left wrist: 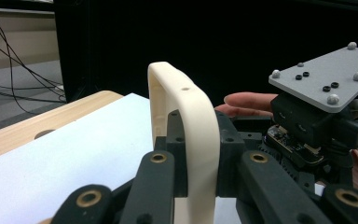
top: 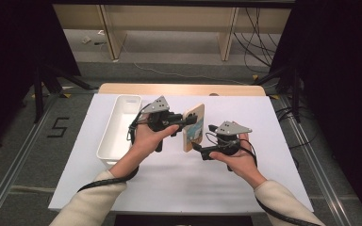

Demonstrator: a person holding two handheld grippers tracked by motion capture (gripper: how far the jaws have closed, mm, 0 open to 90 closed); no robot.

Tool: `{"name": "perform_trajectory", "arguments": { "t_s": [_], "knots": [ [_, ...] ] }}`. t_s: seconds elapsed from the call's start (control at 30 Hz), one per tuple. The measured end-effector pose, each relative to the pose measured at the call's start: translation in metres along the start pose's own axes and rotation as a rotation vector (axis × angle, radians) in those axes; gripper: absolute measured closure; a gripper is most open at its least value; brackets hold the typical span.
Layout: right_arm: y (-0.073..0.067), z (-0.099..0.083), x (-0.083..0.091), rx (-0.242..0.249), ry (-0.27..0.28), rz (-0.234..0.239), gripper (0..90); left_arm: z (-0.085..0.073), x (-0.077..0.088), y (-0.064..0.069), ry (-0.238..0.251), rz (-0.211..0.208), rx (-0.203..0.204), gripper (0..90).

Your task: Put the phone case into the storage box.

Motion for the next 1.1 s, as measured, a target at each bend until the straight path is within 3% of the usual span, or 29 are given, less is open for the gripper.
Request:
{"name": "perform_trajectory", "arguments": {
  "t_s": [0.87, 1.1],
  "knots": [
    [0.000, -0.008, -0.002, -0.002, -0.029, 0.039, 15.4, 0.000, 0.002, 0.006, 0.000, -0.081, -0.050, 79.8],
    [-0.002, -0.011, -0.003, 0.005, -0.037, 0.069, 15.6, 0.002, 0.004, 0.009, 0.008, -0.106, -0.055, 79.8]
  ]
}}
Point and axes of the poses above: each handheld gripper's, and its own axes: x roughly backward along the jaws, z roughly out of its top, y roughly to its right, the point moved 9 cm from there along -x, roughly forward along the jaws, and after that the axes turned 10 degrees about z, right-handed, at the moved point
